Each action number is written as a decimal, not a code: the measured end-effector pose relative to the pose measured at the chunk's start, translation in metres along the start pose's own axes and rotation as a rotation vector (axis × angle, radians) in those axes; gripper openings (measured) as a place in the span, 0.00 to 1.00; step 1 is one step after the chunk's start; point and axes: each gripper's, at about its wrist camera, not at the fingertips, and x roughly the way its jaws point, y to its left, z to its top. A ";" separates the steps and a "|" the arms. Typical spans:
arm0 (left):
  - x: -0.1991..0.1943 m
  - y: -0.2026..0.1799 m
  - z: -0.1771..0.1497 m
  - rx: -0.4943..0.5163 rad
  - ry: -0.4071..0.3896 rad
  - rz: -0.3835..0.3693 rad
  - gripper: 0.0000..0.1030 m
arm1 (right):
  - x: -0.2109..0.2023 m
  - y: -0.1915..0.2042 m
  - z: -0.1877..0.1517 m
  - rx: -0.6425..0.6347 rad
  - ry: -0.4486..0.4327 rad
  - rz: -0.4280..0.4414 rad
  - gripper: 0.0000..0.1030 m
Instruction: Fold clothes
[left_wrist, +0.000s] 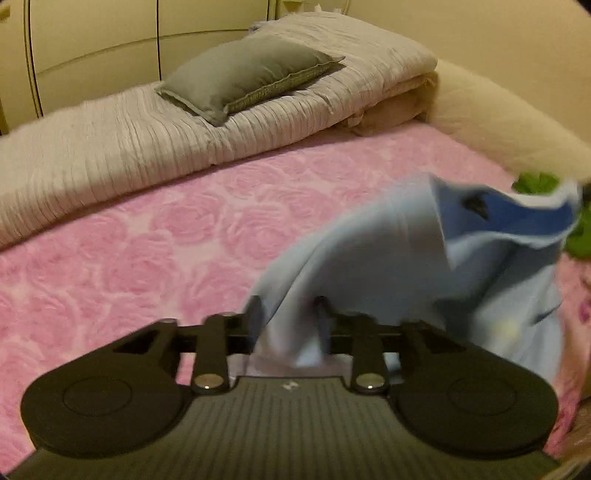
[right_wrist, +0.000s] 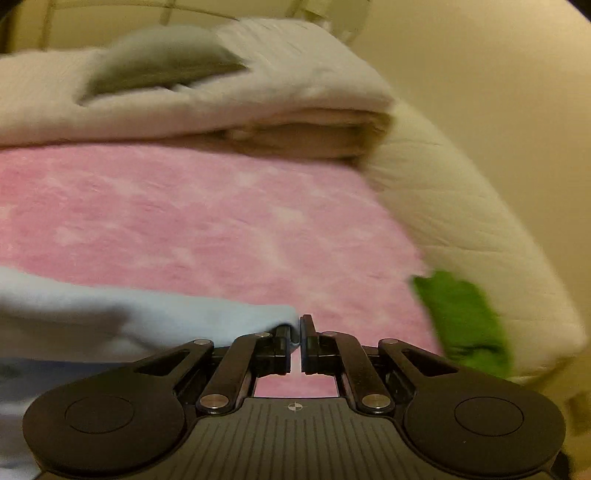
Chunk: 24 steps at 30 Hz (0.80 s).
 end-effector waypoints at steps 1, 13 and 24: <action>0.003 -0.002 -0.002 0.014 0.009 0.005 0.30 | 0.006 -0.009 -0.001 0.011 0.038 -0.011 0.03; 0.082 0.011 -0.016 -0.009 0.223 -0.008 0.40 | 0.061 -0.025 -0.066 -0.012 0.303 0.078 0.03; 0.121 0.058 -0.034 -0.396 0.397 -0.172 0.01 | 0.086 -0.028 -0.077 0.029 0.350 0.116 0.03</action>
